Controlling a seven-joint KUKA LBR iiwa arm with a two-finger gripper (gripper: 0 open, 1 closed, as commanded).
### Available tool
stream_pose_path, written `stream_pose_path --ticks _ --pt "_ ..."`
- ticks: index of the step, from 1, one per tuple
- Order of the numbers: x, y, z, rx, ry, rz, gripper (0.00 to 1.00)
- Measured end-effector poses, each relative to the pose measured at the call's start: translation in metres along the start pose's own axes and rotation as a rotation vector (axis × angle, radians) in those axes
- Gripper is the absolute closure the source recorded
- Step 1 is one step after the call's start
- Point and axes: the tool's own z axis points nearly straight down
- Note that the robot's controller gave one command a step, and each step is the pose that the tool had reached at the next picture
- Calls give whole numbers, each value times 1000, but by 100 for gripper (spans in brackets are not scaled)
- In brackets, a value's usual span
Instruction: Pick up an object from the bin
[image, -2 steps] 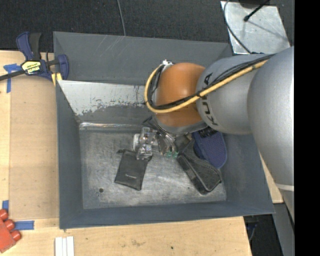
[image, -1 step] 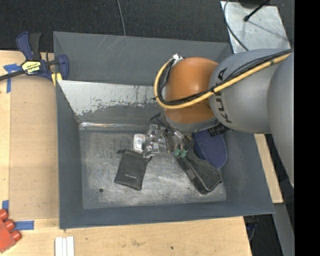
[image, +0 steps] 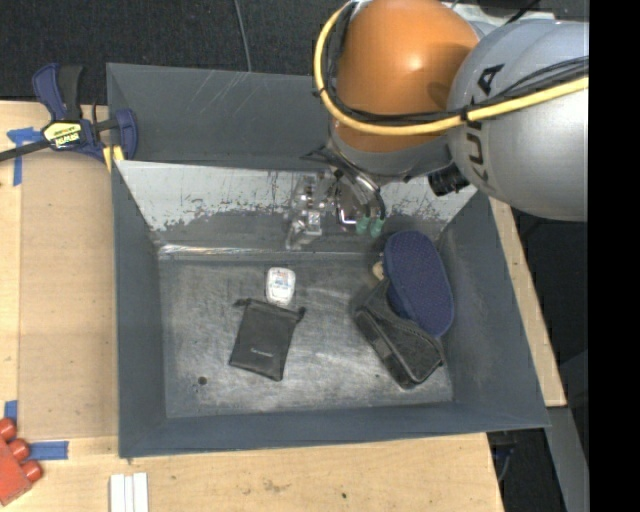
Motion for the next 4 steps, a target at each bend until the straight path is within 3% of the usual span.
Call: stream_pose_path --ticks 1,2,3,4 --pt "0 10 131 5 19 86 100" --pt "-2 11 126 3 10 86 0" --pt "5 -27 201 0 6 73 0" --pt "-3 14 201 3 2 -233 0"
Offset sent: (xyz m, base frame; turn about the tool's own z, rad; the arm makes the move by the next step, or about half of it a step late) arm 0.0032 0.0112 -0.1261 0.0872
